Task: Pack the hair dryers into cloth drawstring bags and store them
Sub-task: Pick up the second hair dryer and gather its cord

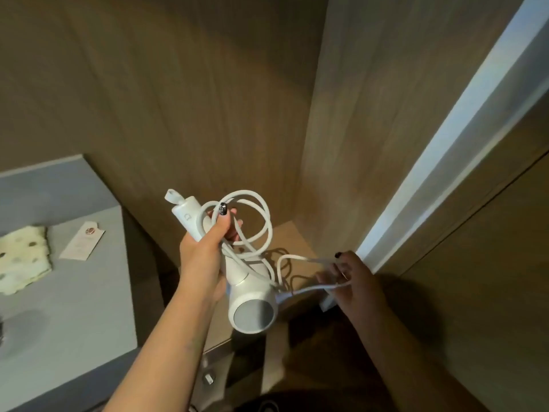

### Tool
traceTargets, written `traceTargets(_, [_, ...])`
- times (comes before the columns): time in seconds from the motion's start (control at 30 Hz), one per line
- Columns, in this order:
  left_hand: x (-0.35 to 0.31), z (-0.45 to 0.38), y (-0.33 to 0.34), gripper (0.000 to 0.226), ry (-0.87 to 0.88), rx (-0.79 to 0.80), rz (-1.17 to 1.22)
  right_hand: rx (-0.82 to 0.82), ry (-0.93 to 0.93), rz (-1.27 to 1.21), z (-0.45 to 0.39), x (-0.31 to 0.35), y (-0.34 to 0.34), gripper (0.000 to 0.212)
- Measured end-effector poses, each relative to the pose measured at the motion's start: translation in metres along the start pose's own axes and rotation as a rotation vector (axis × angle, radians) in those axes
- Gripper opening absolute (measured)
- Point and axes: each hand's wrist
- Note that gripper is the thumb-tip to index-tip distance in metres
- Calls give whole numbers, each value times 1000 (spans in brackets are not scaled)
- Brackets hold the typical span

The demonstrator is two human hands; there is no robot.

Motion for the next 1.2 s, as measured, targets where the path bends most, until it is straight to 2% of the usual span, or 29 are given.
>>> traceTargets(0.17, [8, 9, -23, 11, 37, -33, -115, 150, 53, 102, 18, 13, 62, 13])
traceTargets(0.3, [-1, 17, -52, 39, 39, -63, -147, 317, 105, 125, 40, 4, 116, 12])
traceTargets(0.37, [-5, 20, -69, 45, 53, -103, -159, 370, 110, 219, 50, -10, 138, 10])
traceTargets(0.47, [-11, 29, -98, 40, 97, -188, -181, 435, 76, 353, 71, -35, 166, 14])
traceTargets(0.63, [-17, 52, -152, 30, 139, -204, -166, 589, 152, 374, 110, -77, 200, 30])
traceTargets(0.8, [-17, 92, -210, 51, 149, -164, -83, 750, 179, 454, 147, -135, 218, 38])
traceTargets(1.0, [-23, 152, -272, 23, 166, -262, -211, 810, 206, 390, 190, -208, 219, 37])
traceTargets(1.1, [-20, 181, -312, 8, 191, -444, -240, 814, 212, 348, 220, -252, 216, 36])
traceTargets(1.2, [-18, 213, -354, 7, 187, -613, -148, 857, 162, 429, 255, -296, 214, 23])
Point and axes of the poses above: each hand's wrist, its own z-axis away from the middle knuckle, its own y-axis out of the palm, x = y × z, and after that the axes turned 7 degrees about -z, right-handed
